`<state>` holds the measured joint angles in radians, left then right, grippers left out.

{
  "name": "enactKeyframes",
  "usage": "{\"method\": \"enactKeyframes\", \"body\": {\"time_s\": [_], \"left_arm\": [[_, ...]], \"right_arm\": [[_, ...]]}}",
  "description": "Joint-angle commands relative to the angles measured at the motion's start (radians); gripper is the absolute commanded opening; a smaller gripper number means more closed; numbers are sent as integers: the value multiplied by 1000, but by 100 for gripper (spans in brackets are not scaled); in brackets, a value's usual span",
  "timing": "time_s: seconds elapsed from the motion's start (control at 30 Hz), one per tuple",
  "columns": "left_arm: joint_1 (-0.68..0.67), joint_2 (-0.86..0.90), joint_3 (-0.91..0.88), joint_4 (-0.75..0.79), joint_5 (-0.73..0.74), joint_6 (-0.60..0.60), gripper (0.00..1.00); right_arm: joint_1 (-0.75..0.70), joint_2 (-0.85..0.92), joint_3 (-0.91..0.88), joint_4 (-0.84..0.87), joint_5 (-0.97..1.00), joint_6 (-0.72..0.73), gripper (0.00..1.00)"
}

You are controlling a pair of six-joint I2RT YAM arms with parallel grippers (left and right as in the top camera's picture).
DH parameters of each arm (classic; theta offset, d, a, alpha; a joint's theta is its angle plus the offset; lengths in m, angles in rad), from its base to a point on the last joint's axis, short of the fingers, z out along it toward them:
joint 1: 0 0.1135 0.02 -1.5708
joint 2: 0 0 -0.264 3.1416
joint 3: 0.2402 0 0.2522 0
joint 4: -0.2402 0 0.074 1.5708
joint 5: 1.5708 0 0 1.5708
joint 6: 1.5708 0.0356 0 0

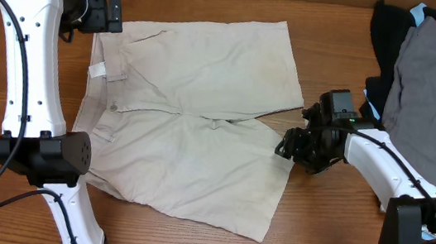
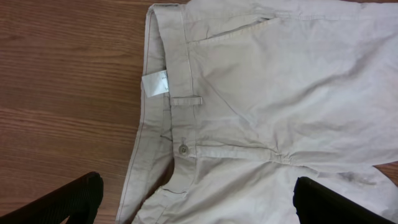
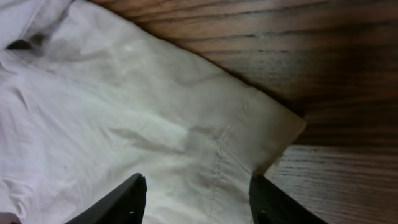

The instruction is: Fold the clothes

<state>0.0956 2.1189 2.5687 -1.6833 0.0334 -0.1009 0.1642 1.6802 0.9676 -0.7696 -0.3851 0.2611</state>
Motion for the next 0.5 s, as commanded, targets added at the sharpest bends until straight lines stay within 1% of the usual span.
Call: {"method": "enactKeyframes", "body": {"time_s": [0.0, 0.13, 0.2, 0.3, 0.47], "left_arm": [[-5, 0, 7, 1, -6, 15, 100], [-5, 0, 7, 1, -6, 15, 100], [-5, 0, 7, 1, -6, 15, 100], [-5, 0, 7, 1, -7, 15, 100], [-5, 0, 5, -1, -7, 15, 100]], "right_arm": [[-1, 6, -14, 28, -17, 0, 46], [0, 21, -14, 57, -17, 0, 19], [0, 31, -14, 62, -17, 0, 11], [-1, 45, -14, 63, -9, 0, 8], [-1, 70, -20, 61, 42, 0, 7]]}}
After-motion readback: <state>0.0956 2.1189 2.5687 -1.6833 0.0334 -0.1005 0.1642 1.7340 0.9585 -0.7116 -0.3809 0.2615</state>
